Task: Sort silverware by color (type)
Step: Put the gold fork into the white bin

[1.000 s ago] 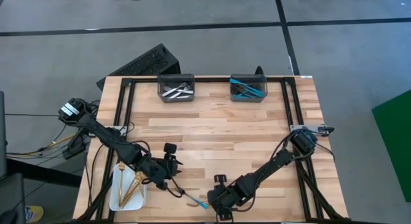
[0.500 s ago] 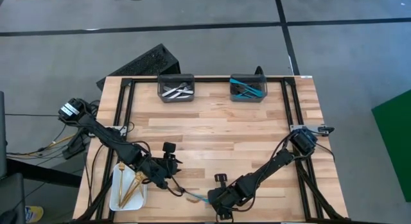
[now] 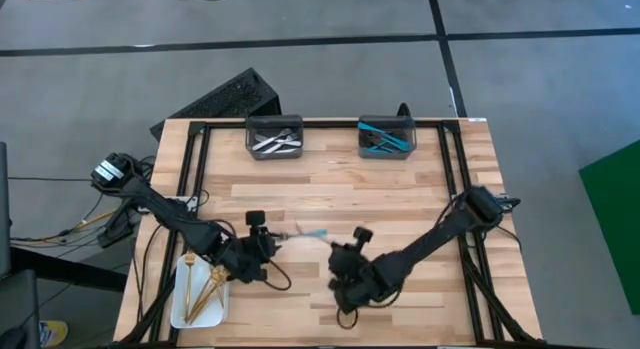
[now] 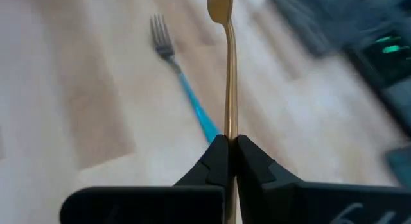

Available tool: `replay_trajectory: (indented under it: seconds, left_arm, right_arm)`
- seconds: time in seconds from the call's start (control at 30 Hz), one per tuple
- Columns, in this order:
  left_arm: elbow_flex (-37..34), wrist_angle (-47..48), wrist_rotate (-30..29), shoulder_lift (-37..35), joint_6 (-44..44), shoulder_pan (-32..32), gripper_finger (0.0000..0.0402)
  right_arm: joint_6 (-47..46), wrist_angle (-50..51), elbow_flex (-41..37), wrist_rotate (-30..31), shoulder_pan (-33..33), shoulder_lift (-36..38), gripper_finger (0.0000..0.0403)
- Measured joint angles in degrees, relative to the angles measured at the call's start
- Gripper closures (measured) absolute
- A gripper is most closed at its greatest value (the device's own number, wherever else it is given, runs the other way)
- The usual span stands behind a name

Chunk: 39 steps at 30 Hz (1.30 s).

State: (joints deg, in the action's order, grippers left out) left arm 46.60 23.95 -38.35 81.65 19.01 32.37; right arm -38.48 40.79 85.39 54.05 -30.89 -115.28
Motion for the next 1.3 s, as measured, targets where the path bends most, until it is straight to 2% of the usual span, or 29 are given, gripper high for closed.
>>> replay_trajectory:
  seconds: [0.13, 0.27, 0.37, 0.53, 0.63, 0.7, 0.9, 1.0, 1.07, 1.17, 1.3]
  left_arm:
    - [0.01, -2.23, 3.70, 0.00, -3.25, -4.10, 0.0276]
    - [0.01, -7.90, 4.01, 0.00, -9.30, -9.23, 0.0276]
    - [0.01, -14.11, 4.46, 0.00, -14.69, -12.76, 0.0276]
    - [0.01, -23.06, 12.08, 0.00, -19.23, -19.03, 0.0276]
    - [0.01, -27.50, 17.92, 0.00, -20.60, -22.64, 0.0276]
    - [0.01, -31.01, 21.20, 0.00, -21.51, -24.45, 0.0276]
    - [0.04, -41.95, 26.42, 0.00, -22.93, -28.49, 0.0276]
    - [0.01, -44.47, 30.18, 0.00, -24.13, -29.32, 0.0276]
    - [0.01, -44.86, 30.61, 0.00, -24.63, -29.32, 0.0281]
    - [0.01, -44.63, 30.15, 0.00, -25.73, -29.32, 0.0309]
    - [0.01, -44.35, 30.35, 0.00, -26.01, -29.11, 0.0381]
  right_arm:
    - [0.27, -5.12, -5.46, 4.91, 3.28, 5.56, 0.0380]
    - [4.14, -19.69, -15.90, 5.08, 7.01, 12.25, 0.0380]
    - [9.65, -38.24, -27.02, 1.42, 9.64, 16.34, 0.0380]
    - [22.52, -83.10, -44.09, -11.15, 13.25, 20.11, 0.0380]
    - [25.66, -96.41, -49.59, -14.83, 14.07, 19.77, 0.0380]
    - [27.17, -99.66, -50.38, -15.02, 14.20, 18.93, 0.0380]
    - [30.11, -99.37, -48.92, -15.15, 14.01, 16.41, 0.0381]
    - [30.34, -99.47, -48.16, -15.27, 14.05, 16.53, 0.0380]
    - [32.08, -100.07, -48.18, -15.15, 13.78, 16.50, 0.0380]
    - [34.29, -101.55, -48.25, -14.96, 13.28, 16.47, 0.0380]
    - [34.42, -101.05, -48.24, -15.30, 13.46, 16.50, 0.0364]
